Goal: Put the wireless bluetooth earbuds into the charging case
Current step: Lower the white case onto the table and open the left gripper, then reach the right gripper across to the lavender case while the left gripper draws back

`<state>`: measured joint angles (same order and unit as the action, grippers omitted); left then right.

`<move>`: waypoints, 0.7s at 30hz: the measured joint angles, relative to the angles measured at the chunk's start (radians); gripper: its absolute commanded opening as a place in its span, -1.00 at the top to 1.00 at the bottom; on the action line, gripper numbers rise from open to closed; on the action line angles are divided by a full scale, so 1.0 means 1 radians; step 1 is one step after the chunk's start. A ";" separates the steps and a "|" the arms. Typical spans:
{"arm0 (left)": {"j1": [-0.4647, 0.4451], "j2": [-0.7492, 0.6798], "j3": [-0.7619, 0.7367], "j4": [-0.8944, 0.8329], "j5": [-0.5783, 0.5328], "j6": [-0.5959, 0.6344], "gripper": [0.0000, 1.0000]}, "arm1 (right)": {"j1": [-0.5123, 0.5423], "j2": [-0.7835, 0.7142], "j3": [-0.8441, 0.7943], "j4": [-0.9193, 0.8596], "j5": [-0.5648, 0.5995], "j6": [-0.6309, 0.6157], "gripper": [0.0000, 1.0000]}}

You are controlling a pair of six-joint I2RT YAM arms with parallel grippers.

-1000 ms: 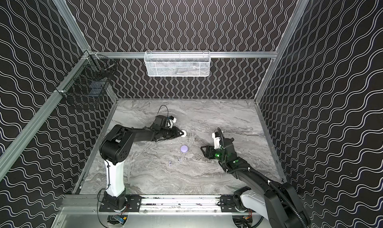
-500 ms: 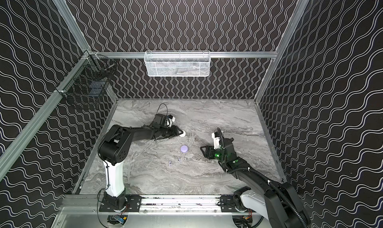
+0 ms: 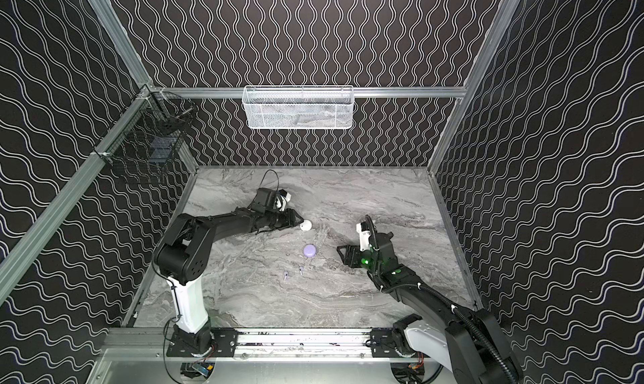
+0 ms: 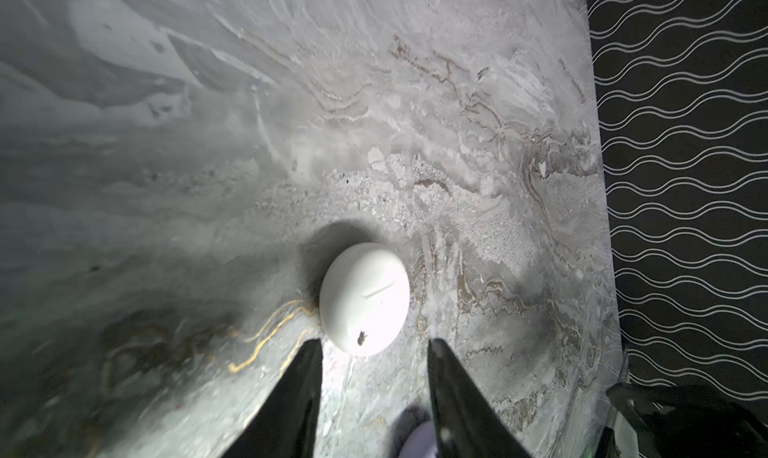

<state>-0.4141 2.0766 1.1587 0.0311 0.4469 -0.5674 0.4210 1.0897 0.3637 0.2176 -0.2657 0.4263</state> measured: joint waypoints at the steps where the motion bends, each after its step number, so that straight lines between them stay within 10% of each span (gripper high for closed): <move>1: 0.003 -0.020 -0.007 -0.006 -0.008 0.003 0.10 | 0.003 0.000 0.000 0.000 0.006 0.000 -0.30; 21: -0.025 -0.494 -0.251 -0.082 -0.196 0.168 0.02 | 0.148 0.066 0.215 -0.129 0.183 -0.020 -0.32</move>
<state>-0.4393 1.5826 0.9081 -0.0509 0.2508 -0.3996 0.5690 1.1553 0.5785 0.0883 -0.0822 0.4061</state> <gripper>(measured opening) 0.491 0.658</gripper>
